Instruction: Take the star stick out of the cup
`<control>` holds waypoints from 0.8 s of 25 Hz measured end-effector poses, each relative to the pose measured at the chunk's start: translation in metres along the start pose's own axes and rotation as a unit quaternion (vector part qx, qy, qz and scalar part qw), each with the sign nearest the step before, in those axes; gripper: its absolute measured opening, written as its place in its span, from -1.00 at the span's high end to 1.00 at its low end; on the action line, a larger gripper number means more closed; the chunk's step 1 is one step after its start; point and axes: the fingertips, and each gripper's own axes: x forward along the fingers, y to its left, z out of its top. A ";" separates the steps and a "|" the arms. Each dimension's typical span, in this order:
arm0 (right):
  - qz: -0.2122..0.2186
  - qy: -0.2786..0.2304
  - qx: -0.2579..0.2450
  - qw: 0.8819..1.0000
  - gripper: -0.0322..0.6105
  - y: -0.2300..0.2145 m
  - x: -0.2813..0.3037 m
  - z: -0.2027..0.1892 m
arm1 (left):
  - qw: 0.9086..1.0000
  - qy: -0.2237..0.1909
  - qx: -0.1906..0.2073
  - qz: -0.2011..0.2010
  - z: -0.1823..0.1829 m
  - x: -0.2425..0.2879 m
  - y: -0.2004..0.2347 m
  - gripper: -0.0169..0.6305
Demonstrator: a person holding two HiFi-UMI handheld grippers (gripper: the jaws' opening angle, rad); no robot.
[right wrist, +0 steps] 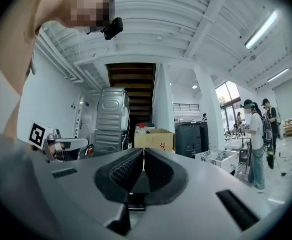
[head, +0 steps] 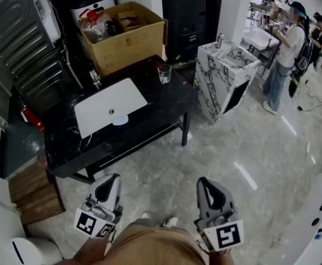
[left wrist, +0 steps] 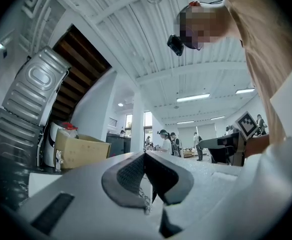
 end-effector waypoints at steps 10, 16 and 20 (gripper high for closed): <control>0.017 -0.010 0.010 1.000 0.89 -0.009 -0.008 0.002 | 1.000 0.006 0.018 0.010 0.002 -0.003 -0.012 0.95; 0.026 -0.008 0.006 1.000 0.89 -0.004 -0.003 0.003 | 1.000 0.005 0.006 0.023 -0.004 -0.006 -0.007 0.95; 0.020 -0.003 0.007 1.000 0.89 -0.008 0.002 -0.003 | 1.000 0.006 0.003 0.016 -0.010 0.001 -0.005 0.95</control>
